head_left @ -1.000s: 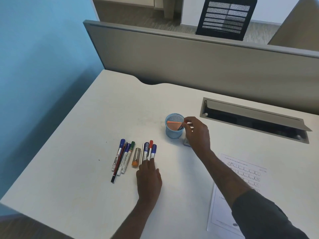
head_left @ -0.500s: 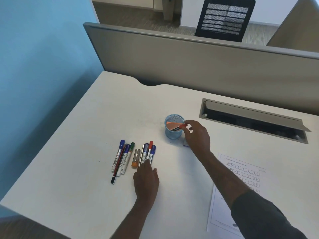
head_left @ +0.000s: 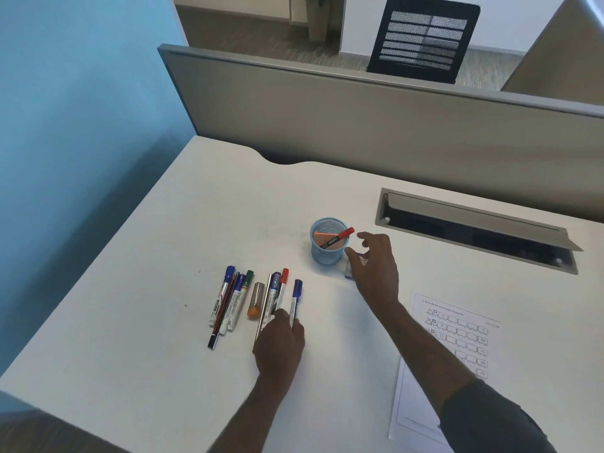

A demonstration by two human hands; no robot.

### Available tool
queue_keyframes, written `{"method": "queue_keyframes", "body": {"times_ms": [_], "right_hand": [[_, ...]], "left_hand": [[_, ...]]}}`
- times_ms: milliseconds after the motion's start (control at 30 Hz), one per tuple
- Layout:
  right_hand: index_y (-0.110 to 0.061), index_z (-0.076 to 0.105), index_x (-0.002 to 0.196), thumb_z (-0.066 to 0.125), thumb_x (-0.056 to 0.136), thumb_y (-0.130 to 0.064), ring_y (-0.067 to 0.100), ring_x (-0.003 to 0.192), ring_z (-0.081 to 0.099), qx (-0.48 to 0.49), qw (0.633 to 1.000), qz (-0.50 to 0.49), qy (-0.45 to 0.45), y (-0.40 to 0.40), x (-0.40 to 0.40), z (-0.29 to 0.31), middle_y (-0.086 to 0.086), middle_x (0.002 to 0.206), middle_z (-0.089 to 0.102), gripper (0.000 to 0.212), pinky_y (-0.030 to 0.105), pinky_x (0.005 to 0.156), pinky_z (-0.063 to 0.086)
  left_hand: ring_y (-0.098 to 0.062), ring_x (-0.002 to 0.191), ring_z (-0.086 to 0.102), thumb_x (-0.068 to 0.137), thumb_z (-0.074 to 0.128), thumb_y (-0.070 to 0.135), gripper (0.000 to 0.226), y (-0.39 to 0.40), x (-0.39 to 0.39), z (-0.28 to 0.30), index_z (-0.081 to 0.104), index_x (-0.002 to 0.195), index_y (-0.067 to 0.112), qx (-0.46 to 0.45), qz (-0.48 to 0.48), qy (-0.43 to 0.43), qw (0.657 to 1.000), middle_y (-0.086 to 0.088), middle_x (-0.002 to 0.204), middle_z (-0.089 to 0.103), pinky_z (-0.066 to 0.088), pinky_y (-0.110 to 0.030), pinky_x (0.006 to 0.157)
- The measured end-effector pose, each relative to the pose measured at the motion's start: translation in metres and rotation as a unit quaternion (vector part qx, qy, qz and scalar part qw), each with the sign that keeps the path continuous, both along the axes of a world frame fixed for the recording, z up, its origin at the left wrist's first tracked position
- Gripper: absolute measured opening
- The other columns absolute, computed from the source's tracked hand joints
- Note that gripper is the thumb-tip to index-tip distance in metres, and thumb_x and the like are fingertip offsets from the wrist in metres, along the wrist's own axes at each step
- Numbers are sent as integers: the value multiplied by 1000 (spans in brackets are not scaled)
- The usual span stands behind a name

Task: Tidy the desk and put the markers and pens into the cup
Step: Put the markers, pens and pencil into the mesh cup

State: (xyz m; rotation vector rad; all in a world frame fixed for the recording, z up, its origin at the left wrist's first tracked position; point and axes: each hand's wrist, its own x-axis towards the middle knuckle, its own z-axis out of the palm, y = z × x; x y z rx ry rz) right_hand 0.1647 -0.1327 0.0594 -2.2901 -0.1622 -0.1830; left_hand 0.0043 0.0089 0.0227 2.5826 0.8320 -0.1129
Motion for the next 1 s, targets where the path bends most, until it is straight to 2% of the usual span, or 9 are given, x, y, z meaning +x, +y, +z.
{"method": "queue_keyframes", "body": {"times_ms": [100,233,333,400,567,667,767,867,1000], "right_hand": [[-27,60,107,69,89,-38,3,74,58,-4,999,16,32,5,-10,-4,-11,94,62,23,13,59,41],[-30,62,111,67,88,-48,-3,76,59,-4,993,104,51,17,-26,-9,-23,92,58,30,10,60,48],[-27,61,119,69,88,-44,-12,88,57,41,988,145,33,22,-33,-7,-26,98,56,36,2,60,45],[-23,62,124,70,89,-38,-14,88,58,74,986,141,39,24,-32,-3,-26,98,59,39,0,64,43],[-37,59,122,70,90,-24,-10,87,61,128,981,139,31,24,-26,21,-29,94,63,36,1,65,44],[-39,59,115,69,90,-23,-4,84,64,159,979,125,-2,19,-17,39,-32,94,64,32,6,63,47],[-34,61,112,69,90,-21,1,81,67,192,977,91,-21,12,-2,51,-28,93,67,27,8,62,47],[-32,60,111,66,92,-16,5,83,70,211,974,70,-46,6,11,56,-18,96,70,26,13,65,50],[-33,59,111,66,93,-15,6,82,70,199,976,63,-59,3,20,52,-19,98,68,26,13,65,51]], "left_hand": [[-18,81,72,97,55,39,21,-6,6,8,61,106,22,-36,11,-79,996,1,83,73,57,-32,69],[-12,81,72,98,53,45,26,-14,18,19,61,115,26,-65,-5,-145,987,3,85,75,60,-31,73],[-14,80,72,98,55,44,29,-17,25,25,62,117,24,-83,-19,-183,979,3,85,75,61,-32,72],[-14,78,73,97,57,44,30,-17,27,27,63,117,23,-91,-20,-194,977,4,84,75,61,-31,72],[-6,70,64,94,56,56,36,-12,27,30,60,117,29,-106,-22,-216,970,12,74,65,56,-23,65],[-3,84,61,94,57,55,38,-8,23,26,61,120,27,-105,-7,-235,966,14,89,63,55,-23,73],[-20,103,65,94,67,30,32,2,19,17,65,121,12,-48,-34,-234,970,-2,108,69,57,-36,88],[-32,119,59,93,66,20,40,12,15,9,60,129,3,-14,-44,-169,985,-14,124,65,52,-44,100],[-31,130,50,95,62,19,48,19,11,3,51,140,3,-25,-50,-117,992,-14,136,58,46,-42,107]]}}
